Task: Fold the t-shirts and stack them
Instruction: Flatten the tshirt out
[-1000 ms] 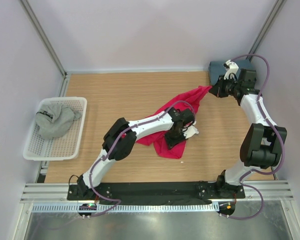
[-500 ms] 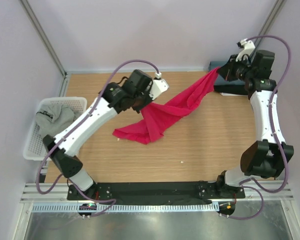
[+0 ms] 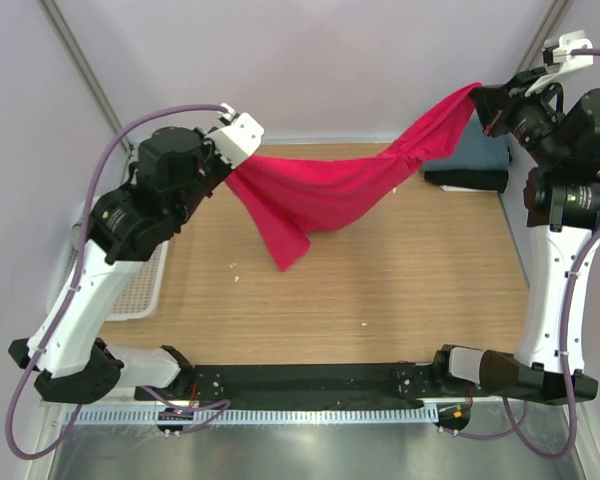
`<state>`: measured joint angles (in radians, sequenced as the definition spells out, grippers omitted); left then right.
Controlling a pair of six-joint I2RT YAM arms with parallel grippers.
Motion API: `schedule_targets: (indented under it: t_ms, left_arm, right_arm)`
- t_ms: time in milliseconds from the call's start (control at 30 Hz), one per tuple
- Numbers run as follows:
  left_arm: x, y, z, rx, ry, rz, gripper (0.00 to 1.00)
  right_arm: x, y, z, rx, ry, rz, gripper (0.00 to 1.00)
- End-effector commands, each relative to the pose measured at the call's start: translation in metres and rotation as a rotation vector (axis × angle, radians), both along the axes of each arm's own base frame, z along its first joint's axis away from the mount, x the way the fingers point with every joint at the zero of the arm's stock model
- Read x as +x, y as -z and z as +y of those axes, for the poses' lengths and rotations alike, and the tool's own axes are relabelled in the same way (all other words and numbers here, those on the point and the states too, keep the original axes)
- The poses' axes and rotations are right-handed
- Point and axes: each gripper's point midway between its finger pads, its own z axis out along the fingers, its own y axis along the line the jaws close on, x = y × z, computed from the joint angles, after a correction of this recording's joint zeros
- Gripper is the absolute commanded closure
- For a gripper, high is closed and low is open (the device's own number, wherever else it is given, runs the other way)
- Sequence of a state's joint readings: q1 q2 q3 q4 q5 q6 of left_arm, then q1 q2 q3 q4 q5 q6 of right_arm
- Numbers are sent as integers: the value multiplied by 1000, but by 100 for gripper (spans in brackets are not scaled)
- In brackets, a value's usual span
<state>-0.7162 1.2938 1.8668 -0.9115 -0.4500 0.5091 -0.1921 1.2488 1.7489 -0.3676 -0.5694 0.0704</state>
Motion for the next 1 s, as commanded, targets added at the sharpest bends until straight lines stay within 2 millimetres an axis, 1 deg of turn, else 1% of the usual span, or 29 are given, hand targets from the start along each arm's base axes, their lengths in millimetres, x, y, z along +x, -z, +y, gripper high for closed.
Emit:
schedule_targets:
  t_ms: [0,33,67,100,133,167,200,267,300,367,433,467,533,567,633,667,700,767,800,867,900,933,967]
  left_arm:
    - [-8,-77,28,-72,-58,-242,100]
    - [-13,-88,33,-82,-59,-275,100]
    - [-20,-103,41,-107,-68,-316,100]
    - [-22,-107,43,-106,-71,-325,100]
    - [-27,-118,48,-133,-75,-356,100]
    - [-30,-124,52,-140,-81,-373,100]
    - [-34,-131,55,-155,-81,-390,100]
    - [-39,-136,60,-173,-85,-404,100]
    - [-39,-136,61,-181,-88,-405,100]
    - [-35,-126,58,-167,-86,-380,100]
    - [-29,-110,52,-139,-81,-345,100]
    - [-23,-95,49,-110,-84,-316,100]
    - [-19,-87,46,-102,-90,-301,100]
    - [-18,-83,45,-107,-88,-294,100]
    - [-20,-87,44,-139,-81,-297,100]
    - [-23,-92,45,-153,-81,-307,100]
    - [-27,-106,49,-182,-85,-336,100]
    - [-33,-121,53,-219,-84,-370,100]
    - [-40,-134,57,-243,-78,-398,100]
    - [-46,-145,61,-271,-68,-421,100]
    - [-50,-150,61,-291,-62,-431,100]
    - [-58,-160,67,-319,-54,-449,100]
    - [-63,-163,68,-342,-45,-451,100]
  right_arm:
    - [-20,-38,-6,-7,61,-106,99]
    - [-25,-42,-6,-19,66,-117,99]
    - [-33,-49,-7,-44,78,-141,99]
    - [-38,-54,-8,-55,91,-156,99]
    - [-43,-58,-9,-63,102,-169,99]
    - [-48,-62,-9,-70,111,-176,99]
    - [-57,-70,-9,-71,123,-190,99]
    - [-64,-73,-8,-64,124,-195,99]
    - [-65,-73,-7,-57,122,-192,99]
    - [-68,-70,-4,-40,103,-181,99]
    - [-64,-62,-3,-22,97,-159,99]
    - [-62,-59,-3,-16,96,-152,99]
    - [-58,-57,-3,-13,91,-147,99]
    - [-60,-59,-3,-13,86,-151,99]
    - [-66,-71,-1,-13,85,-180,99]
    - [-69,-77,-1,-14,90,-194,99]
    - [-78,-90,0,-18,94,-226,99]
    - [-87,-103,0,-25,102,-264,99]
    - [-100,-115,2,-35,106,-303,99]
    - [-111,-125,3,-39,112,-334,99]
    - [-125,-134,5,-42,118,-367,99]
    - [-133,-138,6,-43,121,-384,99]
    - [-140,-142,7,-46,121,-397,99]
